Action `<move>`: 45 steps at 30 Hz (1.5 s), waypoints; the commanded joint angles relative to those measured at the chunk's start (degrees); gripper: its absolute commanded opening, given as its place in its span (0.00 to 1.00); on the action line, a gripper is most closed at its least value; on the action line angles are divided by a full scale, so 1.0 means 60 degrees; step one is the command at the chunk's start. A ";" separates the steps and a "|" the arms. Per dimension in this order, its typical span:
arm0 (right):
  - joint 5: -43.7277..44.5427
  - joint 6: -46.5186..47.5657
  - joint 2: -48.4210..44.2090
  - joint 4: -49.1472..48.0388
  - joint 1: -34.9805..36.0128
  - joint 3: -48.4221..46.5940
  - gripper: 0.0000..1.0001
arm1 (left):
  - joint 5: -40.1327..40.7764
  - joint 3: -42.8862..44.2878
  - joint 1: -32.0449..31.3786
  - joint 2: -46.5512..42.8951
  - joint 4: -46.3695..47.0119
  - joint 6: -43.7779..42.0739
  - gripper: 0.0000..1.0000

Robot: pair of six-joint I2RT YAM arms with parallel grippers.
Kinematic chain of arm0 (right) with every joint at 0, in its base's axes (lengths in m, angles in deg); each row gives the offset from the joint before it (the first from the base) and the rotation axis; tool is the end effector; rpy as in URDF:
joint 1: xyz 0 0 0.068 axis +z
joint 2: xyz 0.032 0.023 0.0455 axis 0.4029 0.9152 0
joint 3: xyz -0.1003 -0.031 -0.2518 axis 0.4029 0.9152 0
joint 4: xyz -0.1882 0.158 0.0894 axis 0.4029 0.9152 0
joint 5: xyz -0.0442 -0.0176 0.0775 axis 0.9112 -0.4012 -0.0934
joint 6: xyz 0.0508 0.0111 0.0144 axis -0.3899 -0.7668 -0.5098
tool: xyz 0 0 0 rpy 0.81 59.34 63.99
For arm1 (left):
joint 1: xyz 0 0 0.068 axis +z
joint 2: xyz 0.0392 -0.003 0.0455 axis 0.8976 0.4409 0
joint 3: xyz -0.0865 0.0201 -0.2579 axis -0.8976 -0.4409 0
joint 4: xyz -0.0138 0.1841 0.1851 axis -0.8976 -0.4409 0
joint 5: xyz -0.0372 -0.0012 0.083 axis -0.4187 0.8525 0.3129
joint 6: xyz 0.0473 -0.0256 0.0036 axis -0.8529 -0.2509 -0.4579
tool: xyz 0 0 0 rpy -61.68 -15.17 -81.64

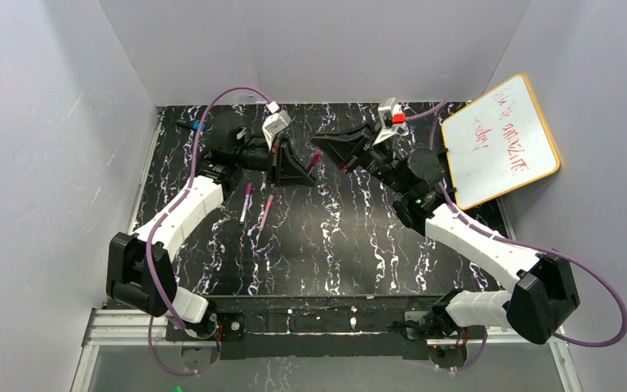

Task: Insert the pens into the pen caps

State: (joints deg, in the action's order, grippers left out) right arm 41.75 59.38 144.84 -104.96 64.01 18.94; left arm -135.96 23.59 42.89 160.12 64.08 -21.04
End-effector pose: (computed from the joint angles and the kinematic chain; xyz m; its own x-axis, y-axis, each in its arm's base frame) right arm 0.2134 0.1947 0.3921 -0.0441 0.4882 -0.8716 -0.8859 0.3841 0.2600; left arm 0.2867 -0.1466 0.3577 -0.2964 0.0327 -0.9545 0.9498 -0.0944 -0.2982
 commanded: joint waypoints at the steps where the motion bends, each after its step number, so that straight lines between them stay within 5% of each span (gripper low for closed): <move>1: -0.2023 0.0204 0.0747 0.2899 0.1397 0.1122 0.01 | 0.1148 0.1534 0.0290 -0.0445 0.1024 0.0494 0.00; 25: -0.1203 -0.0775 0.1321 0.2241 0.3379 0.2644 0.01 | 0.1295 0.1971 0.0756 -0.0814 0.0596 0.0148 0.00; 45: -0.0800 -0.0998 0.2043 0.2438 0.3884 0.2629 0.01 | 0.1822 0.1939 0.0770 -0.1149 -0.0433 -0.0731 0.00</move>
State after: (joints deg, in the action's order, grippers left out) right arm 61.20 59.95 149.52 -122.58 77.24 27.79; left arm -141.51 29.69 47.76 158.15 49.98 -26.48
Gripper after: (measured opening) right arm 0.167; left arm 0.147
